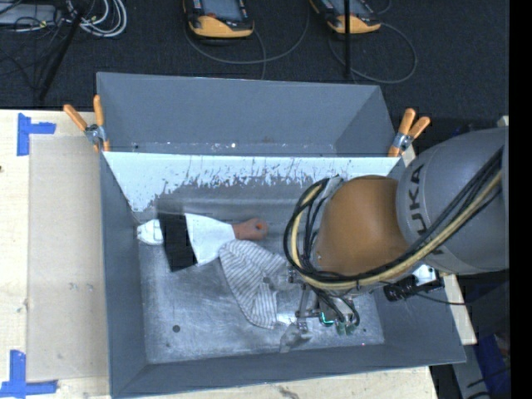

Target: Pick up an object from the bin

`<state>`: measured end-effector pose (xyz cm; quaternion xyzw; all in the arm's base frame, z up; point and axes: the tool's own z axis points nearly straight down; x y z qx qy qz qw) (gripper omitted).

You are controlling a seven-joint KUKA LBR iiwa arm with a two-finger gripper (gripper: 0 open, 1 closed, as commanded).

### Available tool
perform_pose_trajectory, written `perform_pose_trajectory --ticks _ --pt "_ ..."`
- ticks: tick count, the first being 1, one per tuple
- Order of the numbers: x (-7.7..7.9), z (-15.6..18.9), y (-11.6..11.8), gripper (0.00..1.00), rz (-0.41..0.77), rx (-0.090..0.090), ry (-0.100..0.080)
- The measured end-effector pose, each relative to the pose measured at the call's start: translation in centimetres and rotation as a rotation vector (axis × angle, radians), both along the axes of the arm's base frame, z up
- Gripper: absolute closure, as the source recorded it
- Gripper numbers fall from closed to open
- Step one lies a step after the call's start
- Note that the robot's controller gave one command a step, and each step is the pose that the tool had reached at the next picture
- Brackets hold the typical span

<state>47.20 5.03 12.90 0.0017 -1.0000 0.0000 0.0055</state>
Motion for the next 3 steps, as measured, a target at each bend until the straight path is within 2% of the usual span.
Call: perform_pose_trajectory --ticks 1,2,3 --pt "0.2 0.4 0.0 0.0 -0.002 0.001 -0.008" --pt "0.0 -5.5 -0.7 1.0 0.053 0.001 0.0" --pt "0.0 -5.5 -0.7 1.0 0.052 0.001 0.0"
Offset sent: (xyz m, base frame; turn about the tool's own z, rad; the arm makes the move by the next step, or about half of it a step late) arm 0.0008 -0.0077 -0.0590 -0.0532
